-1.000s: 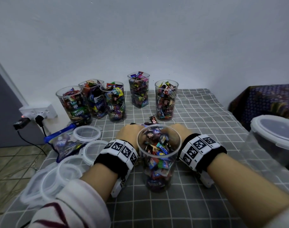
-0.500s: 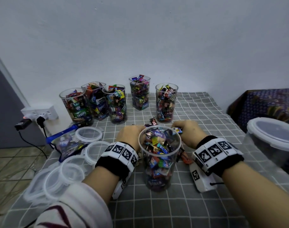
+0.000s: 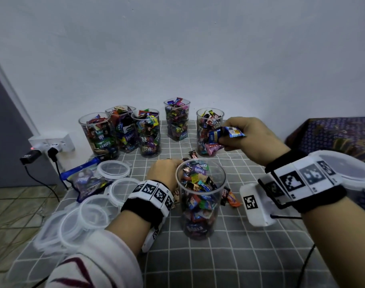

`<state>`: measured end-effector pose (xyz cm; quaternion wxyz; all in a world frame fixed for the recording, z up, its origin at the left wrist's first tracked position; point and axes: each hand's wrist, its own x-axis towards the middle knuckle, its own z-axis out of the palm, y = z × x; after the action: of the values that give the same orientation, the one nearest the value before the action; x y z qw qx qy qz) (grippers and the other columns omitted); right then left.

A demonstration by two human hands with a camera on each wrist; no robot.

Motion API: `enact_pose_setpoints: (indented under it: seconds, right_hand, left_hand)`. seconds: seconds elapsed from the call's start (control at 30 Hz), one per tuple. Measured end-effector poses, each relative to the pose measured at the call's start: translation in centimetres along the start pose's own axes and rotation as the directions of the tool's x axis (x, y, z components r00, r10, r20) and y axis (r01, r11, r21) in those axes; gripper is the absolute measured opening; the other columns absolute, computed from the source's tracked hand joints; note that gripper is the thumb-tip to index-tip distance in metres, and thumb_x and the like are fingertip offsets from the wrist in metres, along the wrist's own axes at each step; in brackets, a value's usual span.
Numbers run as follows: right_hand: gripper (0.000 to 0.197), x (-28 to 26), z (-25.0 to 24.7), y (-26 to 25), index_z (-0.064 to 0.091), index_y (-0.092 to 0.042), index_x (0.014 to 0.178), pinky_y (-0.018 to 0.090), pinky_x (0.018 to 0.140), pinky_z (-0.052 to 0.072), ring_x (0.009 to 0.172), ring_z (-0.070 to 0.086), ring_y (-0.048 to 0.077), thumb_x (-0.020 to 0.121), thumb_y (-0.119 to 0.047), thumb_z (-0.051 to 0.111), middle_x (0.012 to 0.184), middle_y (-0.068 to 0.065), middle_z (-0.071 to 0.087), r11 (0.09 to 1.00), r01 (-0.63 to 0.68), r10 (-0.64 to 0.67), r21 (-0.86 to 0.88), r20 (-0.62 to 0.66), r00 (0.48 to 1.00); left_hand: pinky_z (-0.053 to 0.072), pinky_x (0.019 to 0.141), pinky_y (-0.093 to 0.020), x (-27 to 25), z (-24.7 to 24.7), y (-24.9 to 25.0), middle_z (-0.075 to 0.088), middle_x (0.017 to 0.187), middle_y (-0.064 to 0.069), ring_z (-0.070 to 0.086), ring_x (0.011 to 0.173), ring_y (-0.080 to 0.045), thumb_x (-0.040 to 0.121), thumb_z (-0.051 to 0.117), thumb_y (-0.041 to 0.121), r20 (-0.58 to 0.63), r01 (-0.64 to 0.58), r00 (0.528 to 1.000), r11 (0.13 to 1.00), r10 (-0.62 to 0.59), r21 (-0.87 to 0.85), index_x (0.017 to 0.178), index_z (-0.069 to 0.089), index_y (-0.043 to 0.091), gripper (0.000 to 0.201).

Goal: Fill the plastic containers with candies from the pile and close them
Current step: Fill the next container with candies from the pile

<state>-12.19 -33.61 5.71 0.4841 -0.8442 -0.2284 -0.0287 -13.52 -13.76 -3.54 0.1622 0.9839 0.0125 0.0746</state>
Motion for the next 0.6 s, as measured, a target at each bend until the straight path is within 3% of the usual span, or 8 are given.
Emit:
enact_pose_setpoints:
  seconds: [0.07, 0.17, 0.2, 0.3, 0.43, 0.6]
  right_hand:
    - [0.026, -0.4, 0.0, -0.9, 0.059, -0.020, 0.074, 0.030, 0.072, 0.057, 0.069, 0.062, 0.019, 0.082, 0.004, 0.065, 0.075, 0.002, 0.061, 1.000, 0.019, -0.019, -0.004, 0.042, 0.999]
    - [0.026, -1.3, 0.2, -1.8, 0.060, -0.019, 0.073, 0.015, 0.059, 0.052, 0.059, 0.063, 0.007, 0.083, 0.005, 0.064, 0.071, -0.001, 0.061, 0.999, 0.034, -0.034, 0.002, 0.114, 0.993]
    - [0.024, -1.5, 0.4, -2.0, 0.060, -0.018, 0.074, 0.014, 0.058, 0.051, 0.059, 0.063, 0.005, 0.083, 0.003, 0.065, 0.071, -0.001, 0.062, 0.999, 0.041, -0.037, -0.024, 0.143, 0.989]
    - [0.025, -1.8, 1.0, -2.2, 0.060, -0.023, 0.073, 0.027, 0.066, 0.055, 0.068, 0.062, 0.013, 0.082, 0.001, 0.066, 0.077, 0.002, 0.063, 0.987, 0.079, -0.047, -0.139, 0.221, 0.974]
    - [0.026, -2.0, 1.3, -2.5, 0.064, -0.022, 0.080, 0.019, 0.063, 0.052, 0.066, 0.059, 0.011, 0.078, 0.004, 0.062, 0.079, 0.001, 0.066, 0.975, 0.087, -0.040, -0.203, 0.225, 0.974]
    - [0.031, -2.1, 1.3, -2.1, 0.063, -0.029, 0.084, 0.030, 0.076, 0.056, 0.076, 0.063, 0.012, 0.080, 0.001, 0.060, 0.093, 0.001, 0.069, 0.982, 0.078, -0.036, -0.174, 0.229, 0.973]
  left_hand:
    - [0.046, 0.076, -0.034, -0.2, -0.1, 0.2, 0.068, 0.105, -0.005, 0.060, 0.100, -0.029, 0.092, 0.051, 0.028, -0.012, -0.010, 1.000, 1.000, 0.010, 0.014, 0.107, 0.065, 0.027, 0.021]
    - [0.044, 0.074, -0.032, -0.4, -0.2, 0.3, 0.068, 0.106, -0.006, 0.060, 0.101, -0.031, 0.092, 0.050, 0.028, -0.017, -0.002, 1.000, 1.000, 0.002, 0.029, 0.109, 0.065, 0.027, 0.023]
    - [0.044, 0.074, -0.032, -0.3, -0.2, 0.3, 0.068, 0.107, -0.006, 0.060, 0.101, -0.031, 0.092, 0.050, 0.029, -0.013, 0.000, 1.000, 1.000, 0.000, 0.027, 0.109, 0.065, 0.028, 0.022]
    - [0.040, 0.069, -0.029, -0.3, -0.1, 0.2, 0.068, 0.105, -0.005, 0.060, 0.099, -0.030, 0.092, 0.050, 0.032, -0.004, 0.006, 1.000, 1.000, -0.006, 0.014, 0.108, 0.065, 0.028, 0.022]
    - [0.035, 0.067, -0.028, -0.5, -0.3, 0.3, 0.068, 0.104, -0.006, 0.060, 0.099, -0.030, 0.094, 0.049, 0.031, -0.016, 0.007, 1.000, 1.000, -0.007, 0.023, 0.108, 0.065, 0.026, 0.023]
    - [0.044, 0.076, -0.033, -0.7, -0.7, 0.4, 0.068, 0.105, -0.009, 0.059, 0.100, -0.031, 0.093, 0.049, 0.028, 0.013, 0.034, 0.999, 0.999, -0.033, -0.033, 0.109, 0.066, 0.025, 0.024]
